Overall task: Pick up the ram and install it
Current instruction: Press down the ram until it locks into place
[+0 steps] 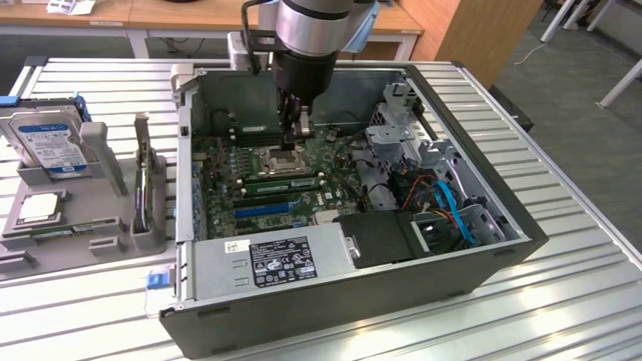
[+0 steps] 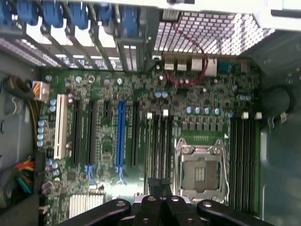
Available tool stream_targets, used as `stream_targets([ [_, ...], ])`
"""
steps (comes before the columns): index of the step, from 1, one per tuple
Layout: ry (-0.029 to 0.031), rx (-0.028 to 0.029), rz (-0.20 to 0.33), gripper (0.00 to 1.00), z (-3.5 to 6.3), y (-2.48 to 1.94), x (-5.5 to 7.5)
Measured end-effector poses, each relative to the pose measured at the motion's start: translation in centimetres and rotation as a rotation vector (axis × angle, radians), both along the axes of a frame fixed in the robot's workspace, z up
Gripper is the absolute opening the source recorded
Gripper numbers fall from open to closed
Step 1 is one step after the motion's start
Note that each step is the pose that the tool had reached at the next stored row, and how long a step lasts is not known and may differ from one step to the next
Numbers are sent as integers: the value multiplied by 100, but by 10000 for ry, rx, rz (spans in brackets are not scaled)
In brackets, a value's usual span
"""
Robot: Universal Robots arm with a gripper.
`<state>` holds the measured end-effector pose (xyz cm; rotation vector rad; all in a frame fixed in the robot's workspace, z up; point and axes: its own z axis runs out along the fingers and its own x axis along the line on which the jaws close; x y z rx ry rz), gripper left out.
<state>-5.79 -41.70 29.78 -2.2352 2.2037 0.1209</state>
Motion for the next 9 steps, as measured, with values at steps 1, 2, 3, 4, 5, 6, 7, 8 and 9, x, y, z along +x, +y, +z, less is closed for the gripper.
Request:
stream_targets([
  [1,3,0,0,10,0,-1,27],
  [2,6,-1,1,10,0,-1,52],
  [3,9,-1,1,10,0,-1,74],
  [4,12,-1,2,10,0,-1,96],
  [5,15,0,1,10,0,-2,114],
  [6,17,0,1,10,0,-2,125],
  [7,17,0,1,10,0,-2,127],
  [8,17,0,1,10,0,-2,127],
  [9,17,0,1,10,0,-1,127],
])
